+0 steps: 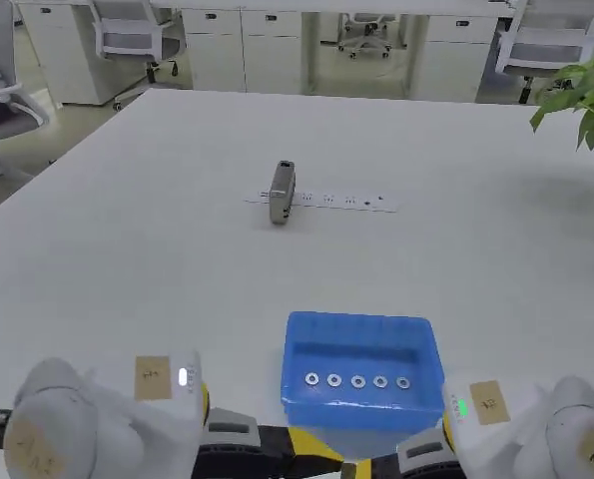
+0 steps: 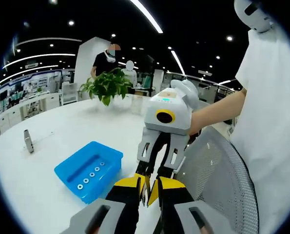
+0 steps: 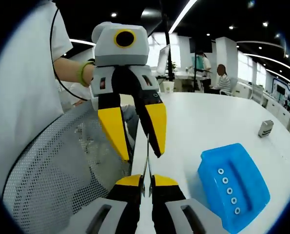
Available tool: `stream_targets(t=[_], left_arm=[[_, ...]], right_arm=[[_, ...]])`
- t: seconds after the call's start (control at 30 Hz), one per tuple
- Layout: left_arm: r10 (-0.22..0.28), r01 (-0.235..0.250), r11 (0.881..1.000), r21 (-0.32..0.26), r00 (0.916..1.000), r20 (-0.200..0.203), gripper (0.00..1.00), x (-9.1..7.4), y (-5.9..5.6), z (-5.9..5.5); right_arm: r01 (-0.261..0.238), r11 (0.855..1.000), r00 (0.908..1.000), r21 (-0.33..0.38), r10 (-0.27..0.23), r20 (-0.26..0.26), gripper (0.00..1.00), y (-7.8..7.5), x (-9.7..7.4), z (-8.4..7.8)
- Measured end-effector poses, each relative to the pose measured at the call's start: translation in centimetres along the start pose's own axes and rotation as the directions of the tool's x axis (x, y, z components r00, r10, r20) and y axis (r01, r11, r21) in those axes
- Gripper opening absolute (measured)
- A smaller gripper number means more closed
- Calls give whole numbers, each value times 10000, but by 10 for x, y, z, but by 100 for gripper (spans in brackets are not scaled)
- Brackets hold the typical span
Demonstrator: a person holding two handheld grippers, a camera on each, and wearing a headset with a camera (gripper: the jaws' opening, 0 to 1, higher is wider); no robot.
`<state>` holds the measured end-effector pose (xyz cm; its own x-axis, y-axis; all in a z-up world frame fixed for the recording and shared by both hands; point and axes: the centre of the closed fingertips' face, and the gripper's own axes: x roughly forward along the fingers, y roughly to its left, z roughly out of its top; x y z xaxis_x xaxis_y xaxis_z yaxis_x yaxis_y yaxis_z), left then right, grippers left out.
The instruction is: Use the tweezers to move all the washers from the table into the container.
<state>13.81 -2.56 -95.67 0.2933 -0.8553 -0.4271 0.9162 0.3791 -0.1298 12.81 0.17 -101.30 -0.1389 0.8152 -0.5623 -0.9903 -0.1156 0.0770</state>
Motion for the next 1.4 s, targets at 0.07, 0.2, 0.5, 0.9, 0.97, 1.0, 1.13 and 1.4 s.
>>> stream_targets(t=[0.07, 0.2, 0.5, 0.9, 0.97, 1.0, 1.13, 1.4], left_arm=[[-86, 88, 9998, 166, 9999, -119, 6, 1, -1, -1], [-202, 206, 9992, 345, 9997, -131, 4, 2, -4, 2], [6, 33, 9953, 970, 9992, -398, 0, 0, 0, 5], [-202, 400, 9870, 1557, 9917, -1269, 0, 0, 0, -8], [-169, 429, 9842, 1715, 9884, -1507, 0, 1, 1, -11], [-134, 437, 9830, 1781, 9857, -1681, 0, 1, 2, -13], [180, 338, 9752, 2186, 9729, -2307, 0, 2, 7, -23], [500, 587, 9563, 2863, 9323, -3583, 0, 10, 16, -48]], right_arm=[[-24, 9999, 10000, -101, 23, -97, 4, 1, 0, -1], [-35, 9998, 9998, -177, 32, -174, 4, 0, 0, -2], [35, 9994, 9991, -350, -50, -430, 4, -2, -1, -7], [143, 9971, 9943, -750, -222, -1044, 3, -3, -1, -19], [174, 9964, 9928, -828, -271, -1168, 4, -3, -1, -22], [195, 9960, 9918, -872, -303, -1243, 4, -3, -1, -23], [665, 9927, 9853, -1006, -813, -1503, 4, -12, -3, -29], [1103, 9827, 9644, -1486, -1420, -2233, 5, -20, 0, -47]])
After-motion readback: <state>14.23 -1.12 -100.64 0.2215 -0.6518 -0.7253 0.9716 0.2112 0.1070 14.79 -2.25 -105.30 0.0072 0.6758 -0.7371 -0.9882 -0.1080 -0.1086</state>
